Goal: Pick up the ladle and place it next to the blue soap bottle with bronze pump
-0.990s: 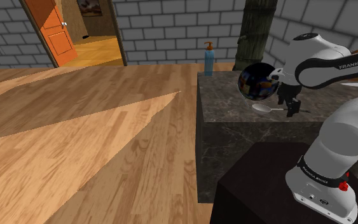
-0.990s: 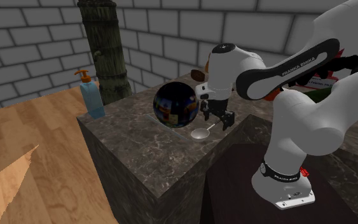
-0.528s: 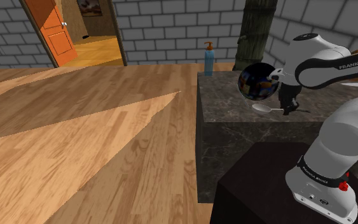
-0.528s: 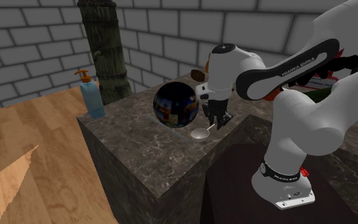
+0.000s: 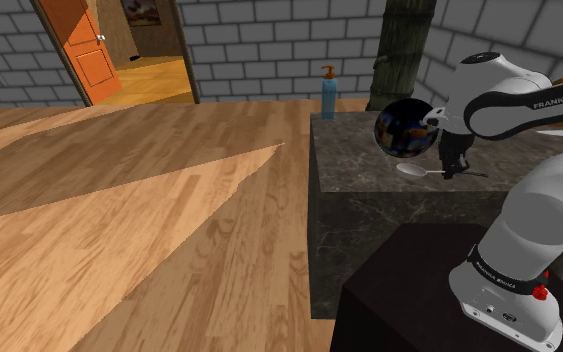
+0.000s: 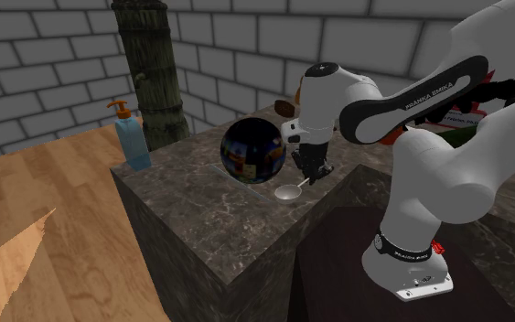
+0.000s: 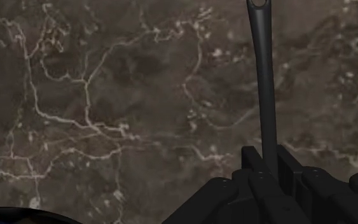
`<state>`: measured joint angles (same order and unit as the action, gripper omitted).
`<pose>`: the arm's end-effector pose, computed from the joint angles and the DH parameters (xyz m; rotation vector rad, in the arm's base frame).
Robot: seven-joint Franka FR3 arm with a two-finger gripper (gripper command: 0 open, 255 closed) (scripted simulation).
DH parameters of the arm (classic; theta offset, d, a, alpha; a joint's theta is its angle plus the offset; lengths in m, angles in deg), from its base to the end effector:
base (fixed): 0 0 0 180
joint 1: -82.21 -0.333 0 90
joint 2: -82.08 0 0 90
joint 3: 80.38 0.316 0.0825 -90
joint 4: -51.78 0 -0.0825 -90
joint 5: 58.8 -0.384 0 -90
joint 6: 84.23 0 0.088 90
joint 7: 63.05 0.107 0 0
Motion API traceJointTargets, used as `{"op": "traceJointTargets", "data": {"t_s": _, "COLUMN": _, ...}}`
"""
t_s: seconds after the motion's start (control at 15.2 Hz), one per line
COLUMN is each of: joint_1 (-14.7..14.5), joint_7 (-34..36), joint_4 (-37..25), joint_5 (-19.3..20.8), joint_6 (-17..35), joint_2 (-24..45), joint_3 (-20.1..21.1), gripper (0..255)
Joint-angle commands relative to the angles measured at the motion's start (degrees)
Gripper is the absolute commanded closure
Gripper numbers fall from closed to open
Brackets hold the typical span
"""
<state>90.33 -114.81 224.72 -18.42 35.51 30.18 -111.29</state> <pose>0.2185 -0.1576 0.3325 2.7709 1.1621 -0.1922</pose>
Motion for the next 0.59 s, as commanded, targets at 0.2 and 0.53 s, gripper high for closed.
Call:
{"op": "traceJointTargets", "data": {"t_s": 0.2, "joint_1": -0.59, "joint_7": -1.03, "joint_4": -1.76, "joint_5": -2.29, "joint_6": -4.38, "joint_2": -2.78, "joint_3": 1.72, "gripper": 255}}
{"op": "traceJointTargets", "data": {"t_s": 0.53, "joint_1": -1.39, "joint_7": -2.09, "joint_4": -4.4, "joint_5": -4.86, "joint_6": -9.35, "joint_2": -5.31, "joint_3": 3.79, "gripper": 255}}
